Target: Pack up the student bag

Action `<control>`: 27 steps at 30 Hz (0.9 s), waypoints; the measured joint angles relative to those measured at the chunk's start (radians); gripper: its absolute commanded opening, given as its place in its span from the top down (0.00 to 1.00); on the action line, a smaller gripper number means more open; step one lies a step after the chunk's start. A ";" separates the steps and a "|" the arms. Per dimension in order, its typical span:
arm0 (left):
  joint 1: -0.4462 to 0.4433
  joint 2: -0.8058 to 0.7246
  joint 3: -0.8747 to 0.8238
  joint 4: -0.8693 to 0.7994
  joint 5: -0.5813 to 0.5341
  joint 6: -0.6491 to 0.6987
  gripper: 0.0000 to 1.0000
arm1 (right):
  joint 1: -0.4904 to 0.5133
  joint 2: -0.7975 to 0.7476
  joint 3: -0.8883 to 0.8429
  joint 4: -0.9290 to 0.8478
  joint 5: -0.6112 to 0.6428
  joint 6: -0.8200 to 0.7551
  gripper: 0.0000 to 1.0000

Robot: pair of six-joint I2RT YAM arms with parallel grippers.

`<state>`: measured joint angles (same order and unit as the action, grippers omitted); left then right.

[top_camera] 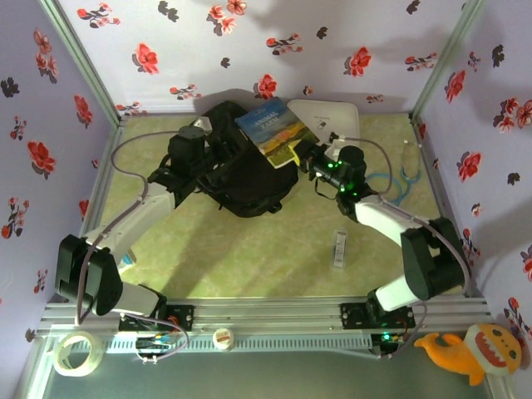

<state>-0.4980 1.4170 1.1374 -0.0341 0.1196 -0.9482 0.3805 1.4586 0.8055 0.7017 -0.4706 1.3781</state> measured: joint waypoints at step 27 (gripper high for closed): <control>-0.291 0.344 0.262 -0.639 -0.204 0.978 0.26 | -0.154 -0.293 0.023 -0.755 0.156 -0.375 0.89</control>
<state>-0.7887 1.7611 1.3998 -0.6731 -0.0841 0.0296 0.2268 1.1656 0.8280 -0.0528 -0.3141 1.0027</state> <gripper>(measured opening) 0.750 0.127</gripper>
